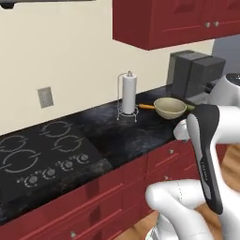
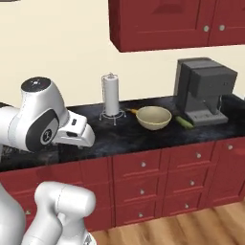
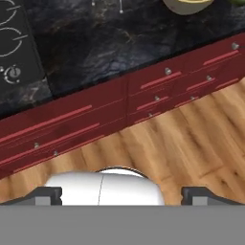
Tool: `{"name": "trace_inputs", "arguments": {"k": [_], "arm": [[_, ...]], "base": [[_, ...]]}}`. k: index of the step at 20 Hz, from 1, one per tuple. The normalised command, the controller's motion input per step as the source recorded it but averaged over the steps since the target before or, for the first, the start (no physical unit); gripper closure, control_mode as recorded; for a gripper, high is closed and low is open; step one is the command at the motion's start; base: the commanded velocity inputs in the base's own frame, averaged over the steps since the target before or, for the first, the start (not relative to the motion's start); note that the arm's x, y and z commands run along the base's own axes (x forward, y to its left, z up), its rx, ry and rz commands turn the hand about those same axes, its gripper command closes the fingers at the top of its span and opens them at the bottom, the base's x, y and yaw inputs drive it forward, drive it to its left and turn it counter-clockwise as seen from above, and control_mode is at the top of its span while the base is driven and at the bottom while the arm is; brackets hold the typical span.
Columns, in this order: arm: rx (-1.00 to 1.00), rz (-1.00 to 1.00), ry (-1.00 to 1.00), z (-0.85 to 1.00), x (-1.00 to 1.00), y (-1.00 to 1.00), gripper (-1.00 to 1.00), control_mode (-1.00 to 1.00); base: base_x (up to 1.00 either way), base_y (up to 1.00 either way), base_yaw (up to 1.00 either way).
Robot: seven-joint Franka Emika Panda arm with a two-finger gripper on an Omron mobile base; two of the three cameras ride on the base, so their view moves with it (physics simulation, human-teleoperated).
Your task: Place the two vegetables and bowl onto the tray for setting up a vegetable dip station.
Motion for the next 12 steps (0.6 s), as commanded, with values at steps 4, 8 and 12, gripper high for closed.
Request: {"name": "trace_inputs", "arguments": {"k": [4,8,12], "arm": [[0.00,0.00,0.00,0.00,0.00,0.00,-1.00,1.00],[0.00,0.00,0.00,0.00,0.00,0.00,-1.00,1.00],[0.00,0.00,0.00,0.00,0.00,0.00,-1.00,1.00]], "base": [[0.25,-0.92,0.39],[0.18,-0.91,0.39],[0.23,-0.80,0.36]]}}
